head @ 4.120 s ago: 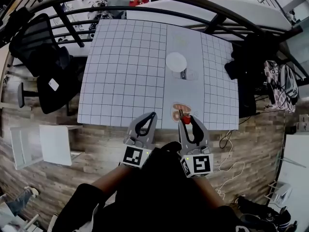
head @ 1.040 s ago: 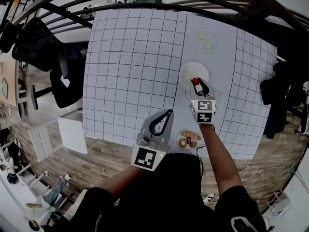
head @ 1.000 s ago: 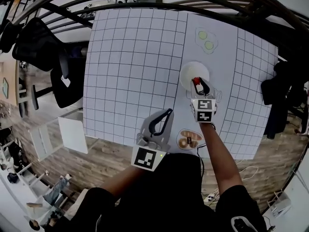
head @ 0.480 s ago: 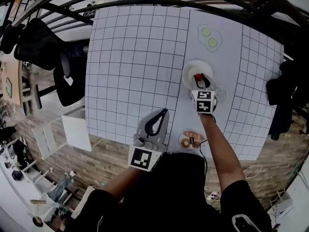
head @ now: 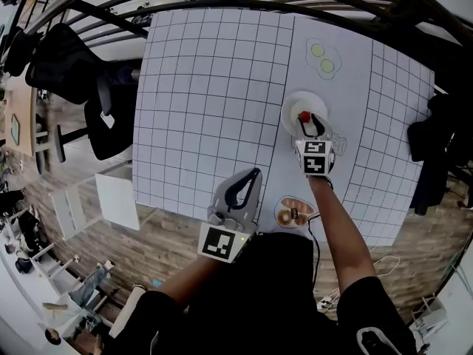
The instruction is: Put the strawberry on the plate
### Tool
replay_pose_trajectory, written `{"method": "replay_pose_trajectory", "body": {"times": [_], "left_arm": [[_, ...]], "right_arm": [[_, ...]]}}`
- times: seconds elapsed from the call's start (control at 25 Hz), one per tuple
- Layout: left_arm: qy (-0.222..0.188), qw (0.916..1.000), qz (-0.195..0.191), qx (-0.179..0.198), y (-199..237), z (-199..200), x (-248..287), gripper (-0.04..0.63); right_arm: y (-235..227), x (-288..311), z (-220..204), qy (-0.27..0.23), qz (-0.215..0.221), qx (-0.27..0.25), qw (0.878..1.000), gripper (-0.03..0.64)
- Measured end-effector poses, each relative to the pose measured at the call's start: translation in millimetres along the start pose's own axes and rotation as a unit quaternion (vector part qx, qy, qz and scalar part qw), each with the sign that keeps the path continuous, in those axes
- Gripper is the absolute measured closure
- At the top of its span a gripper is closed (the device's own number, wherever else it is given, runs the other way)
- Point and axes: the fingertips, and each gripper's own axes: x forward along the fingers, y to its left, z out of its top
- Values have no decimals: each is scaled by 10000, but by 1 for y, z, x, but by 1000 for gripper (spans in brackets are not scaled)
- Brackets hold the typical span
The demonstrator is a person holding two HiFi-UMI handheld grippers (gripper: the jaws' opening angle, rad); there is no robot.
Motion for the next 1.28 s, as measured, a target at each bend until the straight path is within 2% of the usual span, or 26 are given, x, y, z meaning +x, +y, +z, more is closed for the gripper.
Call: {"method": "replay_pose_trajectory", "body": {"times": [0.24, 0.36, 0.56, 0.8, 1.12, 1.28], "left_arm": [[-68, 9999, 40, 102, -4, 6, -23, 588], [-177, 9998, 32, 18, -8, 11, -37, 588], [-395, 9992, 12, 25, -13, 20, -56, 588], [-645, 9973, -288, 221, -31, 33, -83, 588], [-956, 9935, -565, 256, -48, 38, -119, 588], [-1097, 9907, -728, 351, -54, 41, -139, 588]], "right_arm": [[9, -30, 8, -80, 92, -48, 9999, 446], [16, -50, 7, -102, 158, -106, 9998, 446], [28, -86, 23, -371, 168, -142, 9991, 448], [45, -138, 38, -660, 156, -7, 9977, 448], [76, -219, 49, -1153, -118, 117, 9932, 448], [101, -260, 53, -1445, -379, -244, 9885, 450]]}}
